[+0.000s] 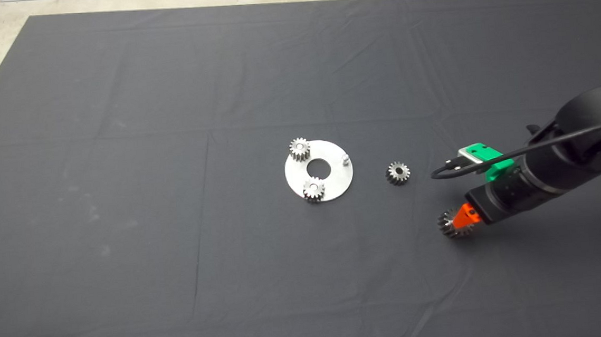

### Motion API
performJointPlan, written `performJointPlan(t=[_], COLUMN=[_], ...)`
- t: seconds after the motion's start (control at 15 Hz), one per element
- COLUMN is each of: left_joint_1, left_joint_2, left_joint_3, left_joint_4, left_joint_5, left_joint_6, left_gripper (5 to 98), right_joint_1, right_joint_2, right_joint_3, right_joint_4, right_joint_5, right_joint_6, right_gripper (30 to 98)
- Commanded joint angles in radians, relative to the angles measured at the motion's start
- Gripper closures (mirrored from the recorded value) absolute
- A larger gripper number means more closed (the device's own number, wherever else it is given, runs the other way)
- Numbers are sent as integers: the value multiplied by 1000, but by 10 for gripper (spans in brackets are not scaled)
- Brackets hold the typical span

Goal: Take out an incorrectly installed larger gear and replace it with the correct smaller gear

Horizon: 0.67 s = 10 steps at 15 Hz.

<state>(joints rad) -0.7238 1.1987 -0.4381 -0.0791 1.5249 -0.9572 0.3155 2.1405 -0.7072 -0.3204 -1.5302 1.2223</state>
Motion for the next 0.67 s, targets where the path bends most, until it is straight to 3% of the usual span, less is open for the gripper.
performJointPlan(t=[0.0,0.13,0.47,0.6], left_joint_1=[-2,-2,-2,-2], left_joint_2=[22,20,16,16], left_joint_3=[-4,58,67,69], left_joint_4=[-14,-14,-14,-16], left_joint_5=[29,26,27,27], left_joint_6=[25,24,23,23], left_gripper=[152,152,152,152], right_joint_1=[48,74,106,105], right_joint_2=[-61,-59,-5,33], right_joint_3=[56,54,39,28], right_joint_4=[4,4,11,11], right_joint_5=[-104,-103,-103,-105], right_joint_6=[-9,-6,-6,-7], right_gripper=[437,409,310,308])
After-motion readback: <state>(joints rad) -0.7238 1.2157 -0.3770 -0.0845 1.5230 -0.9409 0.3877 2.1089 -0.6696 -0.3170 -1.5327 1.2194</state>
